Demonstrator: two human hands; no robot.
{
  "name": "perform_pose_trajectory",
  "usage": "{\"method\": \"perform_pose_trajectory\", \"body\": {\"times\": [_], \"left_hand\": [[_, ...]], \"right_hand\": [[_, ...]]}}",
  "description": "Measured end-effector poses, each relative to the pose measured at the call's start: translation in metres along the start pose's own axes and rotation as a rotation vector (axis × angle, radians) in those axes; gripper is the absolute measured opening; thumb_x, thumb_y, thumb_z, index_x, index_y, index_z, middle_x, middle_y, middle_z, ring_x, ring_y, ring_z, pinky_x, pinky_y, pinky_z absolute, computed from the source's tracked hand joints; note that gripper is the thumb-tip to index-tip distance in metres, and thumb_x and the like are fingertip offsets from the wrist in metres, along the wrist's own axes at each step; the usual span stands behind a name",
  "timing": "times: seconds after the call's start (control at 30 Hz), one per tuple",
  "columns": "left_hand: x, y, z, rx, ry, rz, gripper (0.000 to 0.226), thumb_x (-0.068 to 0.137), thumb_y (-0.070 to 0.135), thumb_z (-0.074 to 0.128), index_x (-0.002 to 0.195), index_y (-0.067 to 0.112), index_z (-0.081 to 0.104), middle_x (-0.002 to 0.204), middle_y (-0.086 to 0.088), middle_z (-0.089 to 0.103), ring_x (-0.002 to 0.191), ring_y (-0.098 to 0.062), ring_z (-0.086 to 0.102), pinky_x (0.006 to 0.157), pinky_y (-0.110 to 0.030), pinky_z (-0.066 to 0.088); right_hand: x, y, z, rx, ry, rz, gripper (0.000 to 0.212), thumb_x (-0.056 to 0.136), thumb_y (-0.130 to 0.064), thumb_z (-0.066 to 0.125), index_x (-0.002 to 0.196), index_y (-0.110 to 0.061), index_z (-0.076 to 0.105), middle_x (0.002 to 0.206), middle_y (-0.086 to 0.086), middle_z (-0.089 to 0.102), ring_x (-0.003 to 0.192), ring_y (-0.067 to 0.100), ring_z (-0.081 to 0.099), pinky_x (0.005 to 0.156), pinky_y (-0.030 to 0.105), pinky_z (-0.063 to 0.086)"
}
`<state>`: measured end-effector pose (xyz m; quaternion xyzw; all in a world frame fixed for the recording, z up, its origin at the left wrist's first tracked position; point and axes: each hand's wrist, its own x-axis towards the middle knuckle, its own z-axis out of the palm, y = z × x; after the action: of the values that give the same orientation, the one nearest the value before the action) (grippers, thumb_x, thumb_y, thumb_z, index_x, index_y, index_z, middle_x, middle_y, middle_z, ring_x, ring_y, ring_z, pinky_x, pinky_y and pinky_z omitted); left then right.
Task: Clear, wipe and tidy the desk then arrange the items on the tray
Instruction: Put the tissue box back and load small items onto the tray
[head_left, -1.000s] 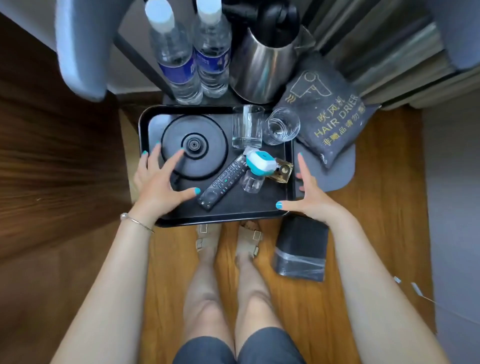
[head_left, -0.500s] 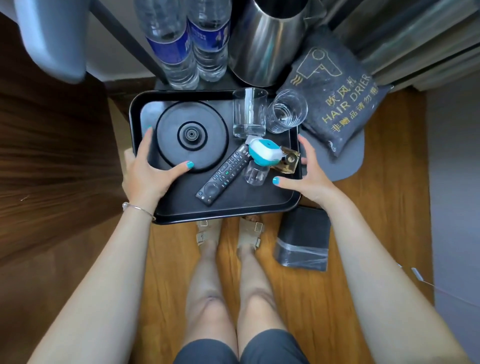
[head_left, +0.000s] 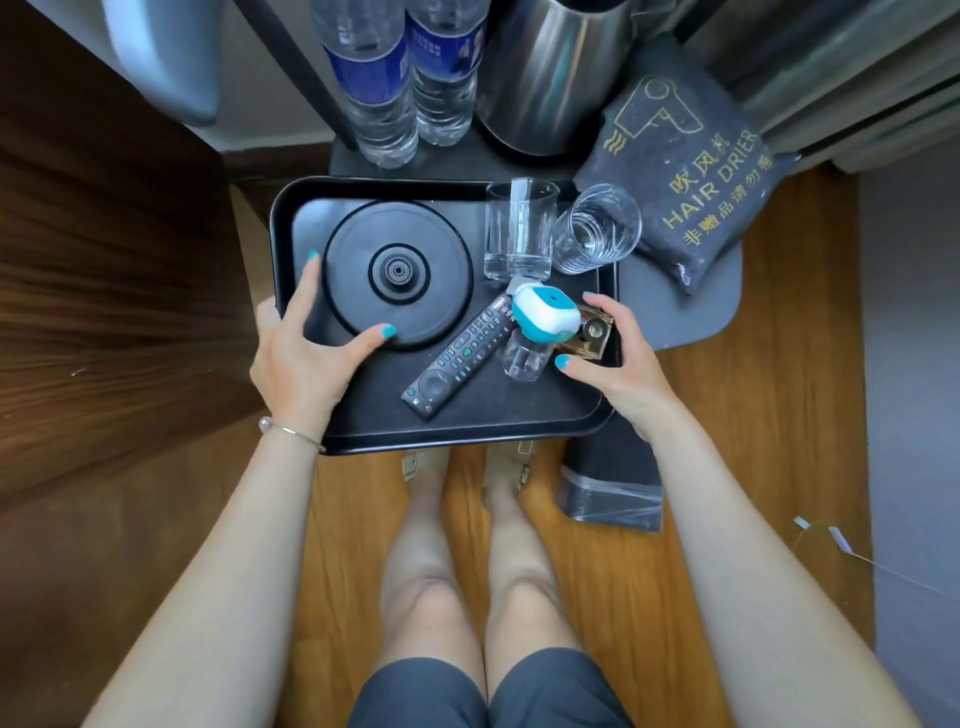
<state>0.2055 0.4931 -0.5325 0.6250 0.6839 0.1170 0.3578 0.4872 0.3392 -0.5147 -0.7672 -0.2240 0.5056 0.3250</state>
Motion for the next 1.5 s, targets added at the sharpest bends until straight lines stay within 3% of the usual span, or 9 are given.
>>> {"method": "perform_pose_trajectory", "body": {"times": [0.2,0.43,0.6,0.73,0.9,1.07,1.17,1.27,1.5], "left_hand": [[-0.031,0.007,-0.032,0.002,-0.006,-0.004,0.090,0.050,0.078,0.071,0.130,0.071,0.030,0.125,0.009,0.047,0.116,-0.007,0.053,0.088,-0.022,0.037],[-0.079,0.028,-0.094,0.006,0.017,0.044,0.066,0.052,0.074,0.074,0.111,0.075,0.046,0.124,0.013,0.045,0.109,-0.001,0.053,0.086,-0.020,0.038],[-0.116,0.054,-0.148,0.025,0.074,0.082,0.072,0.050,0.076,0.073,0.117,0.069,0.048,0.120,0.011,0.047,0.108,-0.007,0.055,0.081,-0.025,0.041],[-0.147,0.080,-0.187,0.015,0.102,0.072,0.067,0.044,0.081,0.070,0.106,0.078,0.043,0.116,0.016,0.044,0.107,-0.006,0.056,0.080,-0.026,0.042],[-0.187,0.108,-0.223,0.000,0.121,0.073,0.075,0.045,0.080,0.072,0.116,0.065,0.053,0.112,0.015,0.044,0.106,-0.008,0.058,0.079,-0.027,0.040],[-0.232,0.131,-0.252,0.002,0.169,0.087,0.076,0.046,0.080,0.072,0.118,0.061,0.054,0.106,0.015,0.040,0.101,-0.010,0.057,0.074,-0.027,0.037],[-0.263,0.142,-0.270,-0.005,0.190,0.063,0.077,0.045,0.081,0.071,0.118,0.060,0.055,0.107,0.015,0.052,0.100,-0.008,0.060,0.073,-0.026,0.038],[-0.286,0.149,-0.290,-0.024,0.178,0.040,0.080,0.044,0.084,0.068,0.119,0.059,0.055,0.101,0.003,0.067,0.096,-0.009,0.064,0.079,-0.030,0.049],[-0.314,0.141,-0.356,-0.043,0.248,0.009,0.084,0.041,0.088,0.065,0.119,0.058,0.056,0.101,0.003,0.071,0.103,-0.014,0.062,0.084,-0.034,0.051]], "right_hand": [[-0.048,-0.016,-0.002,-0.012,0.058,-0.029,0.058,0.077,-0.008,0.079,0.121,-0.037,0.054,0.124,-0.018,0.057,0.114,0.000,0.052,0.099,0.023,0.042],[-0.124,-0.055,-0.009,-0.015,0.101,-0.056,0.057,0.074,-0.011,0.082,0.114,-0.043,0.058,0.117,-0.023,0.060,0.110,-0.004,0.054,0.092,0.018,0.044],[-0.182,-0.092,-0.016,-0.022,0.127,-0.113,0.054,0.073,-0.011,0.083,0.109,-0.044,0.059,0.109,-0.031,0.060,0.106,-0.012,0.052,0.085,0.008,0.040],[-0.224,-0.117,-0.026,0.008,0.117,-0.149,0.052,0.073,-0.011,0.083,0.109,-0.042,0.060,0.112,-0.024,0.061,0.106,-0.007,0.053,0.087,0.017,0.041],[-0.268,-0.141,-0.043,0.036,0.102,-0.223,0.054,0.064,-0.013,0.088,0.105,-0.039,0.065,0.110,-0.013,0.065,0.105,0.005,0.058,0.077,0.015,0.044],[-0.308,-0.158,-0.063,0.031,0.100,-0.307,0.053,0.062,-0.009,0.090,0.105,-0.032,0.068,0.115,0.001,0.066,0.112,0.018,0.058,0.097,0.034,0.048],[-0.333,-0.173,-0.075,0.047,0.094,-0.325,0.051,0.058,-0.003,0.090,0.098,-0.029,0.071,0.103,0.000,0.071,0.096,0.011,0.064,0.077,0.019,0.053],[-0.355,-0.191,-0.084,0.068,0.069,-0.333,0.051,0.056,0.002,0.088,0.096,-0.024,0.072,0.094,0.000,0.074,0.079,0.007,0.068,0.061,0.009,0.049],[-0.396,-0.244,-0.062,0.060,0.013,-0.407,0.049,0.057,0.003,0.087,0.096,-0.023,0.073,0.093,0.005,0.076,0.084,0.019,0.072,0.069,0.028,0.057]]}}
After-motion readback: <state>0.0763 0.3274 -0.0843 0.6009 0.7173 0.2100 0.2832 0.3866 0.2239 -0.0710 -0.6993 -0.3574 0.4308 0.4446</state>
